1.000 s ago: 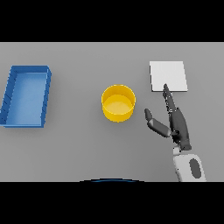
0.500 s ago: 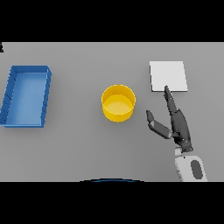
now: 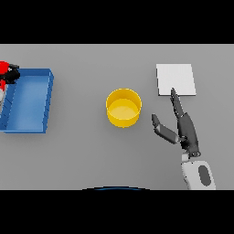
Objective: Pick up the red beaker and tilt it to pour out 1 green nut into yellow bowl. Pick up the yellow bowl and place it on the metallic measuring scale.
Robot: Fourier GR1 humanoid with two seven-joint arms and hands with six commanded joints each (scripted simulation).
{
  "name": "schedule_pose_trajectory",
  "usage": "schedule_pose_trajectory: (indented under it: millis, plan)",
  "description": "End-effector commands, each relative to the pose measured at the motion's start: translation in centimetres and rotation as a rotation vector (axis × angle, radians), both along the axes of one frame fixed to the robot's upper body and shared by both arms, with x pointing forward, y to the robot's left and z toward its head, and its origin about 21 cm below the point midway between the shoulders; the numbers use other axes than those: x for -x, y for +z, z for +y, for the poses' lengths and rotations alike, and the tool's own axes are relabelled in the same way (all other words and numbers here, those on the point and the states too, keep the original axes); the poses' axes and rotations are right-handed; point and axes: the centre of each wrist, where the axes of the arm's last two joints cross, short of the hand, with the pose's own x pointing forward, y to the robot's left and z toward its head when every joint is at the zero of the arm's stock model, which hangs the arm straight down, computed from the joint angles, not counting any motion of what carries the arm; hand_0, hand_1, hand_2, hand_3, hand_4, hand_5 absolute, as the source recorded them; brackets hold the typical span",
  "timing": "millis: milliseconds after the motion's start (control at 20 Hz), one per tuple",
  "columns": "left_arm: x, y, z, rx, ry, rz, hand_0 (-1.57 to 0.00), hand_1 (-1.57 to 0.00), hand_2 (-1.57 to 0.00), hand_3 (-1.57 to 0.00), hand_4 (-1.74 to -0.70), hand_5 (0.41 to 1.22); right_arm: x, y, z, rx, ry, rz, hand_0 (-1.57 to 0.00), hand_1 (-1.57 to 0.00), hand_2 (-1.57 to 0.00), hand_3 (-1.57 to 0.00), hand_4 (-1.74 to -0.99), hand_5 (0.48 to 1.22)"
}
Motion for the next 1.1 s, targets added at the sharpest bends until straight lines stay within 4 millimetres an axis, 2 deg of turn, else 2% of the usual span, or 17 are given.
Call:
schedule_pose_trajectory:
  millis: [0, 50, 100, 150, 250, 350, 450, 600, 750, 850, 950, 1050]
  plan:
    - [1.0, 0.2, -0.3, 0.014, -0.042, 0.005, -1.57, -1.57, -1.57, -1.37, -1.49, 0.827, -0.1, -0.1, 0.0, 0.004, -0.004, -0.002, 0.0, 0.0, 0.0, 0.0, -1.165, 0.675]
    - [1.8, 1.0, -0.6, -0.017, -0.105, 0.01, -1.57, -1.54, -1.49, -1.24, -1.31, 0.774, -0.1, -0.2, -0.3, 0.011, -0.012, -0.001, 0.0, 0.0, 0.0, 0.0, -1.163, 0.671]
    - [3.0, 1.3, -0.6, -0.027, -0.162, 0.004, -1.5, -1.38, -1.31, -1.1, -1.15, 0.74, -0.1, -0.2, -0.3, 0.009, -0.01, 0.001, 0.0, 0.0, 0.0, 0.0, -1.159, 0.669]
    - [3.8, 1.3, -0.7, -0.002, -0.226, 0.01, -1.25, -1.1, -1.05, -0.88, -1.03, 0.714, 0.1, -0.3, -0.4, 0.011, -0.001, -0.011, 0.0, 0.0, 0.0, 0.0, -1.161, 0.669]
    - [4.8, 1.9, -0.4, 0.028, -0.265, 0.046, -0.8, -0.71, -0.67, -0.57, -0.87, 0.682, 0.1, -0.4, 0.0, 0.002, 0.006, -0.005, 0.0, 0.0, 0.0, 0.0, -1.156, 0.673]
    - [5.1, 2.3, -0.5, -0.021, -0.288, 0.097, -0.51, -0.45, -0.43, -0.36, -0.78, 0.656, 0.2, -0.2, 0.0, 0.007, 0.008, -0.018, 0.0, 0.0, 0.0, 0.0, -1.147, 0.68]
    - [5.3, 1.9, -0.2, -0.059, -0.297, 0.103, -0.33, -0.29, -0.27, -0.23, -0.75, 0.647, 0.5, -0.1, -0.2, 0.006, 0.012, -0.013, 0.0, 0.0, 0.0, 0.0, -1.148, 0.688]
    - [5.1, 1.1, -0.8, -0.066, -0.288, 0.092, -0.17, -0.15, -0.14, -0.12, -0.72, 0.647, 0.5, 0.0, -0.4, 0.016, 0.005, -0.007, 0.0, 0.0, 0.0, 0.0, -1.164, 0.688]
    - [4.6, 1.6, -1.1, -0.097, -0.267, 0.054, -0.09, -0.07, -0.07, -0.06, -0.7, 0.653, 0.2, 0.1, 0.3, 0.027, -0.005, 0.012, 0.0, 0.0, 0.0, 0.0, -1.178, 0.679]
    - [4.7, 1.7, -1.0, -0.095, -0.271, -0.004, -0.05, -0.05, -0.05, -0.04, -0.71, 0.663, 0.4, 0.4, 0.4, 0.094, -0.002, 0.01, 0.0, 0.0, 0.0, 0.0, -1.163, 0.677]
    - [4.8, 1.8, -0.9, -0.088, -0.27, -0.033, -0.03, -0.03, -0.03, -0.02, -0.71, 0.679, -0.2, 0.6, 0.3, 0.141, 0.061, -0.008, 0.0, 0.0, 0.0, 0.0, -1.132, 0.703]
    - [4.9, 1.7, -0.8, -0.103, -0.272, -0.034, -0.02, -0.02, -0.02, -0.01, -0.71, 0.689, -0.7, 1.4, 0.4, 0.234, 0.167, -0.041, 0.0, 0.0, 0.0, 0.0, -1.153, 0.728]
